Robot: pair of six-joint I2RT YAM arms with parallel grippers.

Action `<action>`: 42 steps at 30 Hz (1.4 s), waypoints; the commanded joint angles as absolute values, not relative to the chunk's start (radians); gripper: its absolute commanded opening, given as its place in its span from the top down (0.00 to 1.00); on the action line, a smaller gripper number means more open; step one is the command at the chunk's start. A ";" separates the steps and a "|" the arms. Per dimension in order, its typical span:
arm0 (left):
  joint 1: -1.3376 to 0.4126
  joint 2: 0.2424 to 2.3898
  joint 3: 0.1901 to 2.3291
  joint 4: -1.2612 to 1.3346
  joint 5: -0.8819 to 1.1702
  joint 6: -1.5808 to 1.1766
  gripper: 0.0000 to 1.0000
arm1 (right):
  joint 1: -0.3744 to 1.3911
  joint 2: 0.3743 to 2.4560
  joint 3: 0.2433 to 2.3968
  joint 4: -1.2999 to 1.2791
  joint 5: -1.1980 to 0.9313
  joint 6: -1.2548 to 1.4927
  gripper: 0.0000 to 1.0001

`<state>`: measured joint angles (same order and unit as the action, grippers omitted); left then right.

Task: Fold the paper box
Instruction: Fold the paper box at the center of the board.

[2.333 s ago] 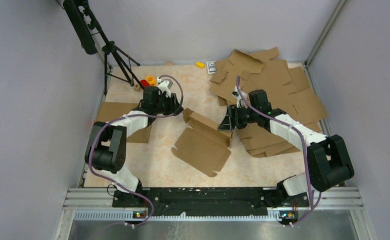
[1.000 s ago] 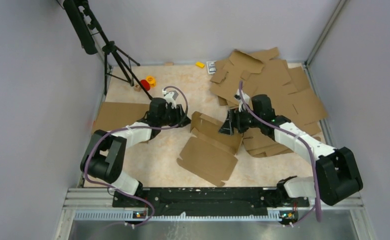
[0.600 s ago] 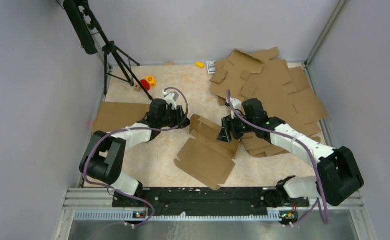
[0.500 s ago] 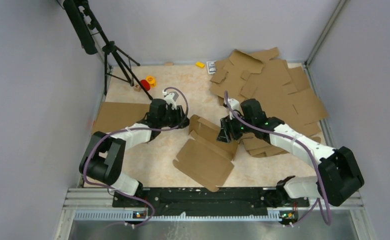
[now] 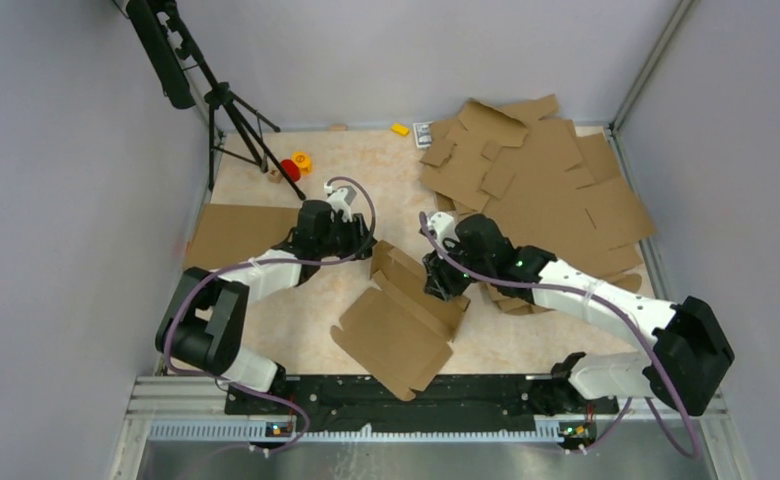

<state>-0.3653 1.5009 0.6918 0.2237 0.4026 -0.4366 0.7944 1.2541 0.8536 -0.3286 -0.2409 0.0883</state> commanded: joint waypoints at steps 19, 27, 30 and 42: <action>-0.335 1.428 0.686 0.198 0.375 -0.408 0.57 | 0.978 1.261 1.015 -0.445 0.123 0.066 0.81; -0.313 1.460 0.751 0.216 0.404 -0.354 0.55 | 0.979 1.258 1.026 -0.452 0.255 0.014 0.81; -0.304 1.507 0.788 0.281 0.401 -0.312 0.54 | 0.979 1.252 0.988 -0.412 0.239 0.010 0.82; -0.291 1.724 0.958 0.263 0.681 -0.288 0.57 | 0.971 1.263 0.931 -0.339 0.212 0.018 0.82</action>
